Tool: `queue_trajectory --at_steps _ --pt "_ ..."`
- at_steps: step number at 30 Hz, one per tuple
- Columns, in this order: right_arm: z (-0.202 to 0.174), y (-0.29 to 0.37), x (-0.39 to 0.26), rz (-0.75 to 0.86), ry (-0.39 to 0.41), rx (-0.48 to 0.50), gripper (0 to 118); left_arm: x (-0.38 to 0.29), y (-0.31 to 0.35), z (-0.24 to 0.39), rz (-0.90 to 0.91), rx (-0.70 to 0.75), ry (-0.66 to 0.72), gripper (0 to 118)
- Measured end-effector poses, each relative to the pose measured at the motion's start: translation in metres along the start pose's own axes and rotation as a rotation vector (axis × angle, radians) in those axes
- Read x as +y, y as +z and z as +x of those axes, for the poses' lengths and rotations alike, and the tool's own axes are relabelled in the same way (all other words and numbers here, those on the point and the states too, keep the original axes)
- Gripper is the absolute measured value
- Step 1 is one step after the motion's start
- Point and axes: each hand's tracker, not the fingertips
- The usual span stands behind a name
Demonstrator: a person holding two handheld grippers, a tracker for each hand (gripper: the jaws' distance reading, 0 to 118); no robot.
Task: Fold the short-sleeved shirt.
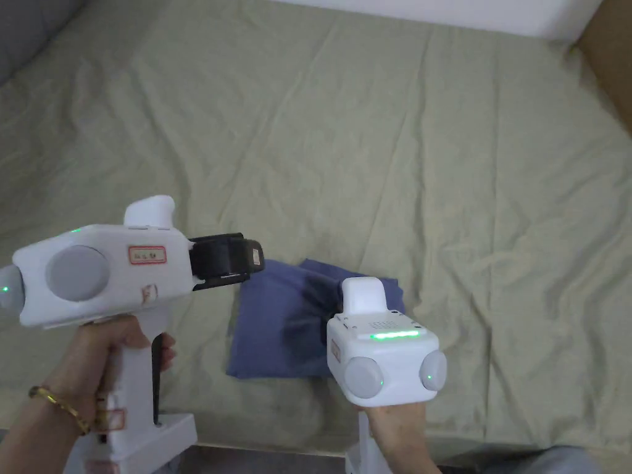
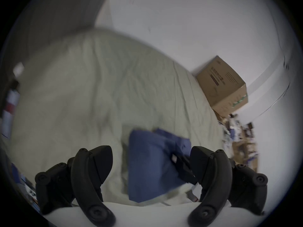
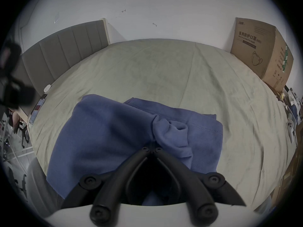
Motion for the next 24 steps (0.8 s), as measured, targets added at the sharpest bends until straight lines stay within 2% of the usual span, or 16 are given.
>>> queue_trajectory --at_steps 2,4,6,9,11,13,15,17,20,24 --pt "0.001 0.000 0.001 -0.004 -0.003 0.003 0 0.003 -0.026 -0.026 -0.124 -0.058 0.093 98" --pt "0.001 -0.001 -0.001 -0.004 -0.006 0.007 0 -0.004 -0.043 -0.038 -0.178 -0.039 0.143 98" --pt "0.003 -0.001 -0.001 -0.003 -0.019 0.011 0 -0.009 -0.060 -0.055 -0.236 -0.136 0.182 97" --pt "0.002 0.001 -0.001 -0.003 -0.032 0.015 0 -0.018 -0.077 -0.064 -0.325 -0.328 0.317 97" --pt "0.004 0.001 -0.001 -0.003 -0.034 0.019 0 -0.023 -0.088 -0.063 -0.358 -0.400 0.321 97" --pt "0.005 0.001 -0.001 -0.006 -0.040 0.027 0 -0.022 -0.099 -0.060 -0.363 -0.350 0.294 95" --pt "0.009 0.001 0.001 -0.012 -0.055 0.041 0 -0.018 -0.102 -0.056 -0.362 -0.289 0.294 70" --pt "0.015 0.003 0.006 -0.032 -0.097 0.069 0 -0.016 -0.101 -0.050 -0.362 -0.220 0.252 34" --pt "0.028 0.013 0.019 -0.056 -0.172 0.111 0 -0.012 -0.092 -0.036 -0.361 -0.191 0.242 30" --pt "0.044 0.053 0.036 0.031 -0.176 0.141 0 0.005 -0.071 -0.018 -0.368 -0.125 0.226 27"
